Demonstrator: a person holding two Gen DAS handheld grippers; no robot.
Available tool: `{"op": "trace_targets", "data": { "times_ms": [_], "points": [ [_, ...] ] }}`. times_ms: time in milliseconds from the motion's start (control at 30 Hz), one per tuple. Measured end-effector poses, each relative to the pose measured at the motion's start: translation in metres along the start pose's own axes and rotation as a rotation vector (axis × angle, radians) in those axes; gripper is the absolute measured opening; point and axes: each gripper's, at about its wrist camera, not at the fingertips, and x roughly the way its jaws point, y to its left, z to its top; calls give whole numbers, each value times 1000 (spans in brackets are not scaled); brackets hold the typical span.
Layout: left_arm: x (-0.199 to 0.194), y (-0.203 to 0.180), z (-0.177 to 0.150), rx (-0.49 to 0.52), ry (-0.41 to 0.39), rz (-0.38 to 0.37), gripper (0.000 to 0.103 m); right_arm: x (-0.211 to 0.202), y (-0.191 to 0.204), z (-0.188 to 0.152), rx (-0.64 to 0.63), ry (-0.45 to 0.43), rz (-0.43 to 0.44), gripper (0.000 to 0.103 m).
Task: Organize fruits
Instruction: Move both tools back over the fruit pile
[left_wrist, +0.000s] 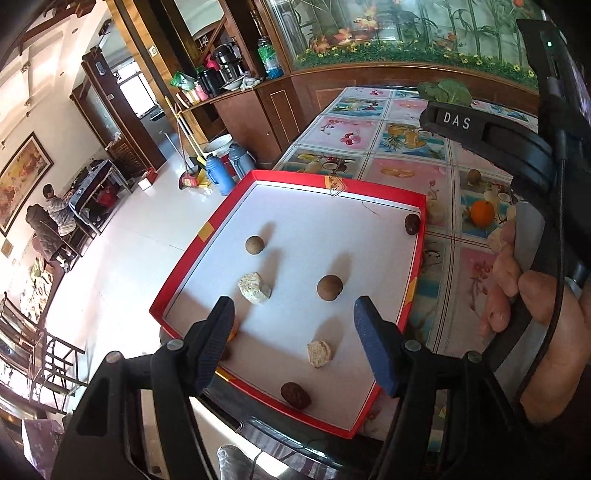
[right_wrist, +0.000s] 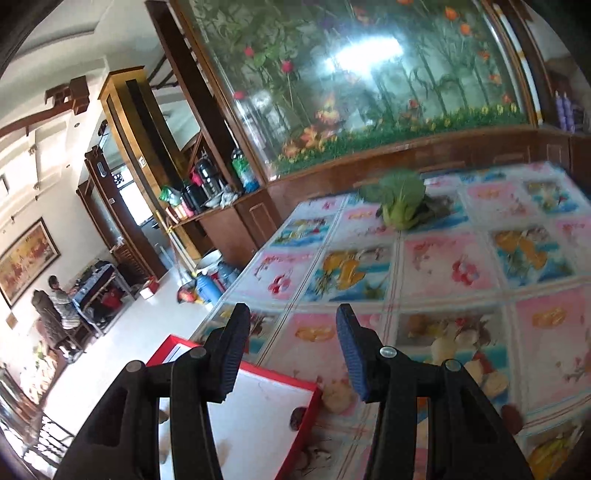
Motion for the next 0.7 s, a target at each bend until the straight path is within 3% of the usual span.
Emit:
{"op": "trace_targets", "data": {
  "times_ms": [167, 300, 400, 600, 700],
  "points": [
    [-12, 1, -9, -34, -3, 9, 68, -31, 7, 15, -66, -156, -28, 50],
    [-27, 7, -22, -47, -49, -31, 68, -45, 4, 20, -48, -196, -13, 56],
    [-36, 14, -30, -39, -81, -73, 68, -50, 3, 22, -77, -239, -57, 56],
    [-61, 28, -53, 1, -141, -170, 68, -58, -23, 23, -21, -200, 18, 56],
    [-74, 44, -64, 5, -191, -227, 68, -79, -57, 15, -43, -181, 82, 58]
  ]
}}
